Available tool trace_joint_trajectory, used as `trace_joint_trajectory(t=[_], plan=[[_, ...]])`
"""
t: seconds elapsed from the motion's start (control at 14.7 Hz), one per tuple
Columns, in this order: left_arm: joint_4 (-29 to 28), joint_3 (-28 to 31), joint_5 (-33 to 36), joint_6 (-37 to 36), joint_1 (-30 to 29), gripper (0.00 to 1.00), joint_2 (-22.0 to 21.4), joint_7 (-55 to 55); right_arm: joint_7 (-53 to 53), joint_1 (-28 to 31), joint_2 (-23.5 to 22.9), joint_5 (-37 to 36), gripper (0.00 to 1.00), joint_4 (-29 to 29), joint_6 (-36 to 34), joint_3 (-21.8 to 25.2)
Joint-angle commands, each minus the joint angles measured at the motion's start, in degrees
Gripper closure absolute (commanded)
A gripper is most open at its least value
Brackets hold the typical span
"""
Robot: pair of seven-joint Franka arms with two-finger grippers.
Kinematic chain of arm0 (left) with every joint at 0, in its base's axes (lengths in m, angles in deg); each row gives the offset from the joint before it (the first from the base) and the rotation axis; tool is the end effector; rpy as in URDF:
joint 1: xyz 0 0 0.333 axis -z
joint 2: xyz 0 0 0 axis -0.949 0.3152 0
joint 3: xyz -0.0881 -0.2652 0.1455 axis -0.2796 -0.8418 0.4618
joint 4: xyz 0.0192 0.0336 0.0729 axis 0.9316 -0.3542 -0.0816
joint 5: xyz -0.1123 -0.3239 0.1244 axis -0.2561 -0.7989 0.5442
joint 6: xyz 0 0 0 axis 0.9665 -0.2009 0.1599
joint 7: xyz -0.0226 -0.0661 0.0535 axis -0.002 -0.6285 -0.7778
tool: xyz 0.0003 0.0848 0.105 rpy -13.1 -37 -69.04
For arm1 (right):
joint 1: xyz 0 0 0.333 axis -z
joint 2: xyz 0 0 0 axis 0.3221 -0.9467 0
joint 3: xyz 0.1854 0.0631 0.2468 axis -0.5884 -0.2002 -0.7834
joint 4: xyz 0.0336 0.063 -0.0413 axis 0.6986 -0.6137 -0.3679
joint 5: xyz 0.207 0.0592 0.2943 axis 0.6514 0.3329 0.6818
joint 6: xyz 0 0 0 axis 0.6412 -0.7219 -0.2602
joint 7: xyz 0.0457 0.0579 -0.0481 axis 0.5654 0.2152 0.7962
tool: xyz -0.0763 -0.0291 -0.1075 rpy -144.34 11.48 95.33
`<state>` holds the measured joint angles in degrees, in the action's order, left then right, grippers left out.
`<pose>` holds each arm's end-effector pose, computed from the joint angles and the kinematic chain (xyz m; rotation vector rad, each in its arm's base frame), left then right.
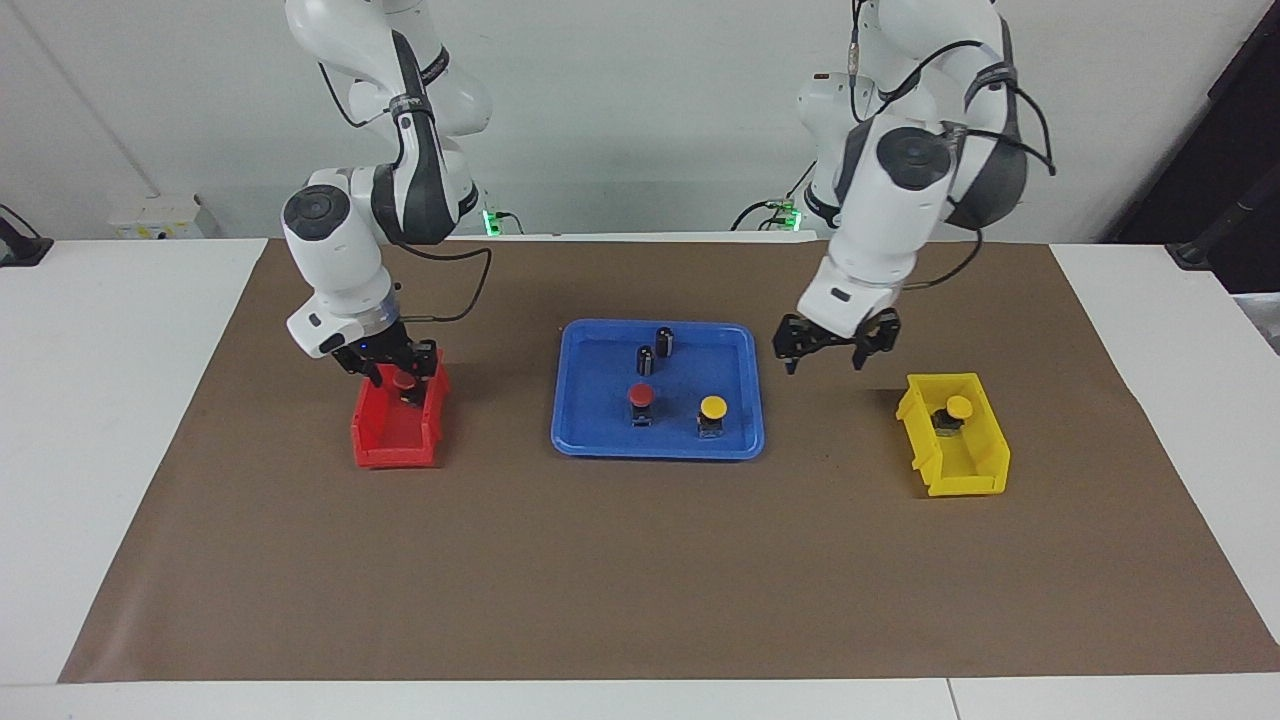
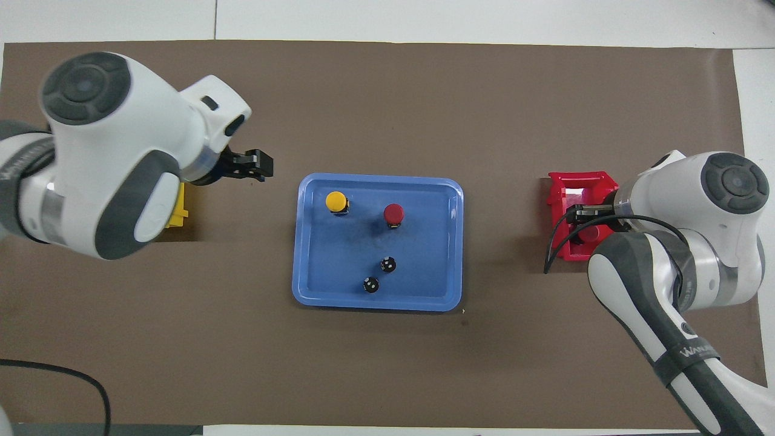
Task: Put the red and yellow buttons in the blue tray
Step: 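Withdraw the left gripper to rest while the right gripper grasps another red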
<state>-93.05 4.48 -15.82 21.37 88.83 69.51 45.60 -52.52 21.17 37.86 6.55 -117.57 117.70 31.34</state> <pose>0.5481 -0.1763 0.4869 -3.1351 0.1117 -0.0381 0.5028 0.0200 0.3563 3.1032 -0.0783 0.0037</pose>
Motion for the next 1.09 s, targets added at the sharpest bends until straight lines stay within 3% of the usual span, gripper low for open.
trace_joint_trajectory(t=[0.0,0.27,0.75,0.95,1.02], plan=[[1.6,-0.5,0.7,-4.7,-7.0,0.00,-3.0,-9.3,2.7,1.8,1.6,1.1,0.31,-2.3,1.1,-0.8],[5.3,-0.5,0.6,-10.3,-15.2,0.00,-4.4,-20.9,2.9,1.8,2.3,1.1,0.32,-4.7,4.3,-0.8],[5.2,-0.4,0.3,-10.1,-18.2,0.00,-5.3,-23.2,2.9,1.8,3.4,1.2,0.36,-8.0,7.3,-0.8],[4.9,-0.3,0.3,-10.3,-18.2,0.00,-5.3,-23.3,2.9,1.8,3.4,1.1,0.48,-8.1,7.5,-0.8],[4.9,-0.3,0.3,-10.3,-18.2,0.00,-5.3,-23.2,3.0,1.8,3.4,1.1,0.57,-8.1,7.5,-0.8]])
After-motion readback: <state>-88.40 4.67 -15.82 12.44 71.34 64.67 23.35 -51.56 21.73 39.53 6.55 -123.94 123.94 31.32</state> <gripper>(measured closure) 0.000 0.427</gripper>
